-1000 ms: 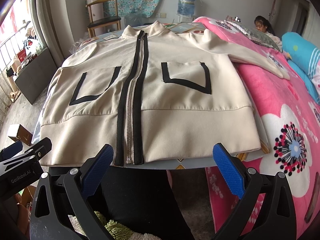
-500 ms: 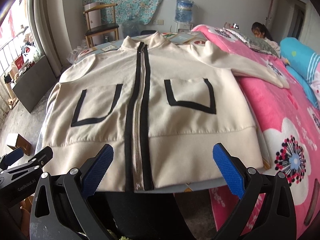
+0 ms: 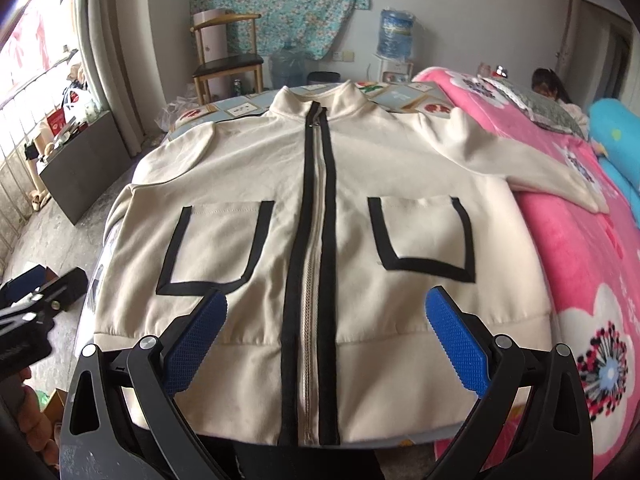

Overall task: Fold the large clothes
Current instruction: 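Move the left tool toward the sleeve nearest it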

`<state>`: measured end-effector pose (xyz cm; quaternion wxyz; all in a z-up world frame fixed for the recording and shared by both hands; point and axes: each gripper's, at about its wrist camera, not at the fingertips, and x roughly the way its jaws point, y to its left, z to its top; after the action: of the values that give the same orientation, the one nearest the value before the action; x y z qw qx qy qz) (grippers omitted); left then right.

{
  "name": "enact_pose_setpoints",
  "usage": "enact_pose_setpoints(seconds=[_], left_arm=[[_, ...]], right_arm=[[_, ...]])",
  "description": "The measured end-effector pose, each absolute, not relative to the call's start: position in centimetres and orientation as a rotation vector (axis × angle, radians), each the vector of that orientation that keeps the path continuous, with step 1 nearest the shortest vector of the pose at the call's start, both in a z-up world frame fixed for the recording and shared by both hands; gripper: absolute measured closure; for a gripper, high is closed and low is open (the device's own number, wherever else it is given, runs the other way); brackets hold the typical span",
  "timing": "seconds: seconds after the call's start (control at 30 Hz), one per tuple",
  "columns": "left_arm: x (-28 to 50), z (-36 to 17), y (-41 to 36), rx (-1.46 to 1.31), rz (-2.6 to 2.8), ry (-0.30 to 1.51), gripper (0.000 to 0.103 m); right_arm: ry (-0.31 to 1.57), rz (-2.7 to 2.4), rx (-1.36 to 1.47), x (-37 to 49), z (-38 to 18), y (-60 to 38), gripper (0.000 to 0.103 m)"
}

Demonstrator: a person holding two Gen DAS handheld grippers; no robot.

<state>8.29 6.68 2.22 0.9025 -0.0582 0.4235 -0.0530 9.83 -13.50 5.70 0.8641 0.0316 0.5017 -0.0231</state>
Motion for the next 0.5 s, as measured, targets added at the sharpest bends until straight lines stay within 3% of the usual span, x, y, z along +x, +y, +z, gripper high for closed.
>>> enact_pose_setpoints(seconds=[0.5], left_arm=[[10.4, 2.8, 13.1, -0.295, -0.075, 0.771, 0.005]], right_arm=[[1.100, 0.172, 0.072, 15.3, 2.3, -10.8, 0.007]])
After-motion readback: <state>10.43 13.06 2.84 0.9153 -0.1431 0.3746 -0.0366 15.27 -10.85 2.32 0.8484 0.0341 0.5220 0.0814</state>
